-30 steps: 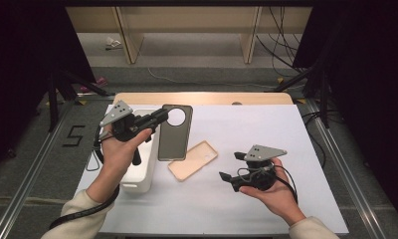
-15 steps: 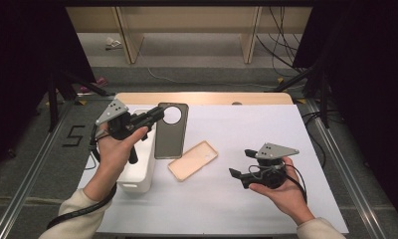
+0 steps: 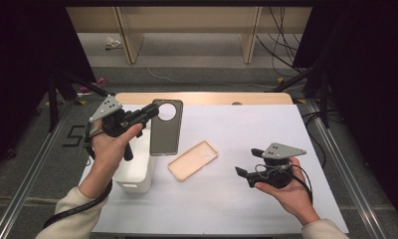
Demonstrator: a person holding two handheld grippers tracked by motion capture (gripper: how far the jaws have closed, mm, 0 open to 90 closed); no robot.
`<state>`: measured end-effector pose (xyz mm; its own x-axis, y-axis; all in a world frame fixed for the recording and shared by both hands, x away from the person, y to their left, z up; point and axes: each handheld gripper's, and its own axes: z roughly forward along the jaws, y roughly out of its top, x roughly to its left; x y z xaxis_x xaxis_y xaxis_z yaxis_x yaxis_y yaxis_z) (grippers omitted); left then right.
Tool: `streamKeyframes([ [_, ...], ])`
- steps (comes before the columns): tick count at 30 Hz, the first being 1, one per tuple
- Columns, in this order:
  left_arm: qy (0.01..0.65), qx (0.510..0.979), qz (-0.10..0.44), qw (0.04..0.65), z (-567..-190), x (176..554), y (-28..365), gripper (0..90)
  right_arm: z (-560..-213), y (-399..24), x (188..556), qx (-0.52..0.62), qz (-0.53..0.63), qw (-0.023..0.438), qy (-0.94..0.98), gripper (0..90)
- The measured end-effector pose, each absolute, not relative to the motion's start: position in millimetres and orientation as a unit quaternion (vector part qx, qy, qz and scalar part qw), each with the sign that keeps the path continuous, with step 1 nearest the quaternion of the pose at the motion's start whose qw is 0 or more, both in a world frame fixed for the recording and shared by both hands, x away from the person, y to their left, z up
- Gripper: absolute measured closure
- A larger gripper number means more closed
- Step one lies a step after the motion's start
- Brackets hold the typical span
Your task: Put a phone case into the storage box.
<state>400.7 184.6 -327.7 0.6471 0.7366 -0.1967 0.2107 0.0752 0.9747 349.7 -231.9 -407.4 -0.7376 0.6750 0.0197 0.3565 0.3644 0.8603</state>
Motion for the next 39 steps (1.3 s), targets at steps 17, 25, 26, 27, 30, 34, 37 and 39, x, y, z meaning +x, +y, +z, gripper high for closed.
streamKeyframes([
  [17,0.366,0.642,0.224,0.635,-321.9,407.8,205.0,81.5,-408.3,-236.4,349.8,0.326,0.464,0.173,0.806,16.6],
  [25,0.365,0.642,0.227,0.634,-321.3,413.0,214.5,81.5,-408.9,-239.2,349.4,0.332,0.463,0.176,0.803,16.6],
  [26,0.366,0.643,0.227,0.633,-321.8,414.0,215.3,81.5,-408.9,-239.7,349.4,0.333,0.464,0.175,0.802,16.7],
  [27,0.367,0.643,0.227,0.633,-322.3,415.0,215.9,81.5,-409.2,-239.8,349.5,0.334,0.464,0.175,0.802,16.6],
  [30,0.369,0.643,0.226,0.632,-322.9,418.0,218.5,81.6,-409.5,-239.3,349.6,0.333,0.462,0.175,0.803,16.7],
  [34,0.369,0.647,0.229,0.627,-323.3,422.4,221.7,81.6,-409.6,-239.6,349.7,0.333,0.462,0.175,0.803,16.7],
  [37,0.371,0.647,0.232,0.624,-323.0,425.9,224.3,81.5,-409.6,-239.7,349.7,0.334,0.462,0.174,0.803,16.6],
  [39,0.373,0.648,0.233,0.622,-323.3,429.6,226.6,81.6,-409.9,-239.5,349.9,0.333,0.462,0.174,0.803,16.7],
])
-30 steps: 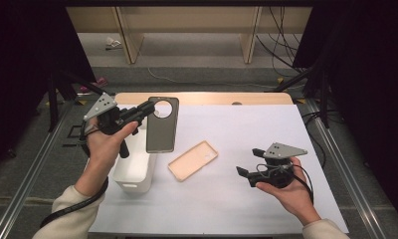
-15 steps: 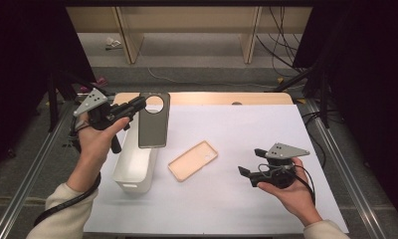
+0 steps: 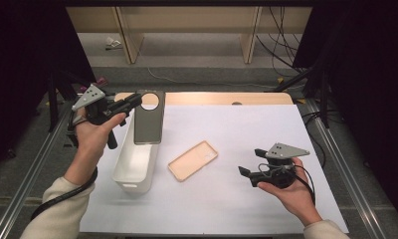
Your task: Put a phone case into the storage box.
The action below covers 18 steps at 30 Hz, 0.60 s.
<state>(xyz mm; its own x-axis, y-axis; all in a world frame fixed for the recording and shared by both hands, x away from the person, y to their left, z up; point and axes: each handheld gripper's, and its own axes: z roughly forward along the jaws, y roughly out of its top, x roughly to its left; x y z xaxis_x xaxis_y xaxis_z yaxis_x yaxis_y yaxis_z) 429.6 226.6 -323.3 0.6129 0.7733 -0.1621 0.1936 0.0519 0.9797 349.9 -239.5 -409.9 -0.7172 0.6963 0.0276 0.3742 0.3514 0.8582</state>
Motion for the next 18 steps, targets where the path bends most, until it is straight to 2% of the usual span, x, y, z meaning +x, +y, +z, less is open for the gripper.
streamKeyframes([
  [18,0.386,0.651,0.235,0.610,-328.2,452.4,233.6,81.5,-410.6,-239.8,350.6,0.335,0.461,0.173,0.803,16.6],
])
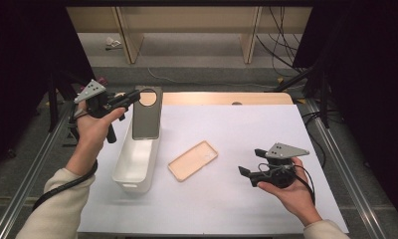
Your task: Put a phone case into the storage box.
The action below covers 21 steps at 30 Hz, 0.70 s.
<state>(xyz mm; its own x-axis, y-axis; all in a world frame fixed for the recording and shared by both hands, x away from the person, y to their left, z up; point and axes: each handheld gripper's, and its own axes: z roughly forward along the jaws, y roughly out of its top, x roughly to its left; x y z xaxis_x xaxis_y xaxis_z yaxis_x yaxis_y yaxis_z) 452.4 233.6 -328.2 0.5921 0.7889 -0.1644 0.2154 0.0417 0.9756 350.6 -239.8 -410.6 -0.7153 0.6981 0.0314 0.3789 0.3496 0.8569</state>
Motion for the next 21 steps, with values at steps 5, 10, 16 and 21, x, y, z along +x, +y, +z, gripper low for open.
streamKeyframes([
  [5,0.391,0.650,0.235,0.607,-331.1,457.7,235.1,81.5,-410.9,-239.5,350.9,0.335,0.462,0.172,0.803,16.6],
  [10,0.394,0.651,0.234,0.605,-334.0,462.6,237.6,81.5,-410.9,-239.6,351.0,0.335,0.462,0.172,0.803,16.6],
  [16,0.399,0.649,0.235,0.604,-334.6,467.2,241.4,81.5,-411.0,-239.6,351.1,0.336,0.462,0.172,0.803,16.6],
  [21,0.398,0.649,0.236,0.604,-335.6,471.4,242.8,81.5,-411.3,-239.6,351.4,0.336,0.463,0.172,0.802,16.6],
])
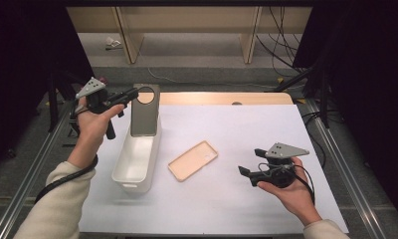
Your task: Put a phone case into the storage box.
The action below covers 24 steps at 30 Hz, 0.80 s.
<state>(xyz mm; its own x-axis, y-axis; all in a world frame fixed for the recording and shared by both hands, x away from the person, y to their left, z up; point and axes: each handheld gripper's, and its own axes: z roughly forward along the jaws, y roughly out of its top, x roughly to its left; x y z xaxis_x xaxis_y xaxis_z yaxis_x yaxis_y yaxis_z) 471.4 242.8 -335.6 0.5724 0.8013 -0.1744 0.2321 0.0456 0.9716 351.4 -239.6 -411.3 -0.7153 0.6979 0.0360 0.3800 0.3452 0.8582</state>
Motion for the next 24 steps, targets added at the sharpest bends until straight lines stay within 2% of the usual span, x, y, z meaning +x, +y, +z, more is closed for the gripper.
streamKeyframes([
  [24,0.415,0.657,0.245,0.580,-344.4,492.7,249.9,81.5,-411.5,-239.6,351.6,0.336,0.463,0.172,0.802,16.7],
])
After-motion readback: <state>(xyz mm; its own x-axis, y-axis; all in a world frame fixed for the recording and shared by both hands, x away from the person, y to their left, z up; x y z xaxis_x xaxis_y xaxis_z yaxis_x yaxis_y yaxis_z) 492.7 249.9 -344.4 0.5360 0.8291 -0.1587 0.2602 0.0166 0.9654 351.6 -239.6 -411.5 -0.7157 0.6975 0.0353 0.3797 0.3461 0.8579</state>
